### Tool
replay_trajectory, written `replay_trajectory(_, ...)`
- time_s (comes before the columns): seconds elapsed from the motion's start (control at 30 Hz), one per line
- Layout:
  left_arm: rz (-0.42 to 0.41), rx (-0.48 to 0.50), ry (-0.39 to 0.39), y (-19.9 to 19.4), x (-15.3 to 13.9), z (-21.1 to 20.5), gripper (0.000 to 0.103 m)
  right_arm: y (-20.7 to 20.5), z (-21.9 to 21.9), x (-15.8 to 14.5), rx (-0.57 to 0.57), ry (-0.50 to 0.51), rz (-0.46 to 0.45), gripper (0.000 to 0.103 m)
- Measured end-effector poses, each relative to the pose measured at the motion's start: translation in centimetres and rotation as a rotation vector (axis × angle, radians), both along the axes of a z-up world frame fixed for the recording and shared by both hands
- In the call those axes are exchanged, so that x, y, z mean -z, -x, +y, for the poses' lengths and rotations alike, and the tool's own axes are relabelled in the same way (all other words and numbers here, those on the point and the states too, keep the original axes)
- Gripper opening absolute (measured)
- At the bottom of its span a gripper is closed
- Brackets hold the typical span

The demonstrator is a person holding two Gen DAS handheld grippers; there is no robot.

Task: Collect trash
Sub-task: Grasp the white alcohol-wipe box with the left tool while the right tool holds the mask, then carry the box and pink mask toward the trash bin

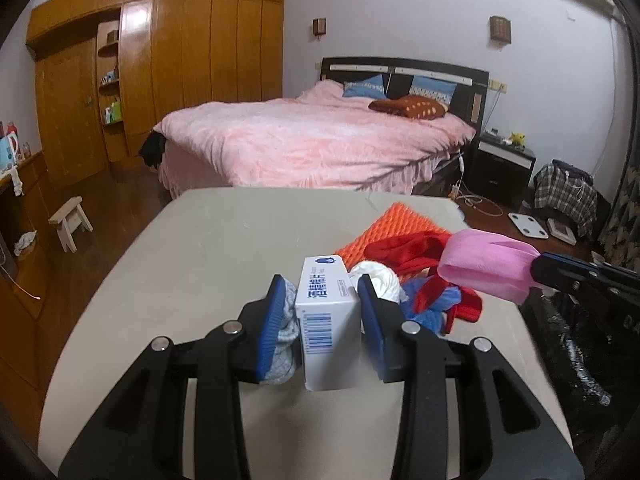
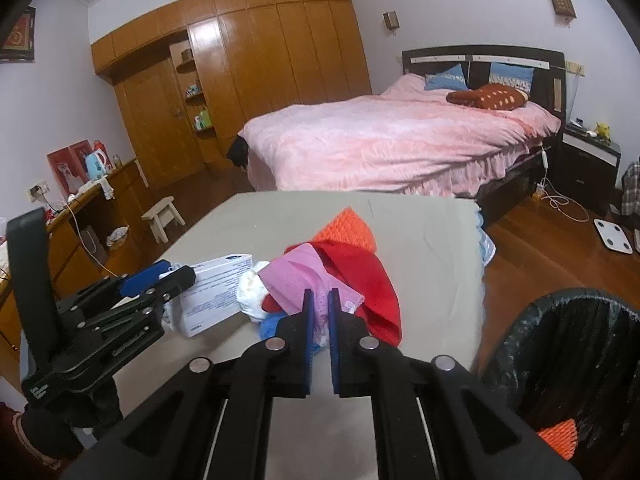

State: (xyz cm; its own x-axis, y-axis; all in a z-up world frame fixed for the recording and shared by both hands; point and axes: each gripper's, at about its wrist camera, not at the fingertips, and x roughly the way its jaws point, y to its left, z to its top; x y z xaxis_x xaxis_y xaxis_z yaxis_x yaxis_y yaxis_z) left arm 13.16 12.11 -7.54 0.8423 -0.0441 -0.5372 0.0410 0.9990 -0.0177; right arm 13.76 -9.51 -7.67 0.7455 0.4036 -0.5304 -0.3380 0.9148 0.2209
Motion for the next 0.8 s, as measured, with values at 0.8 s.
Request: replay_trajectory(0.8, -0.108, 0.032, 0.018, 4.5, -4.4, -1.0, 0.036, 1.8, -2.1, -2.1, 0.011, -0.013, -0.050, 0.007)
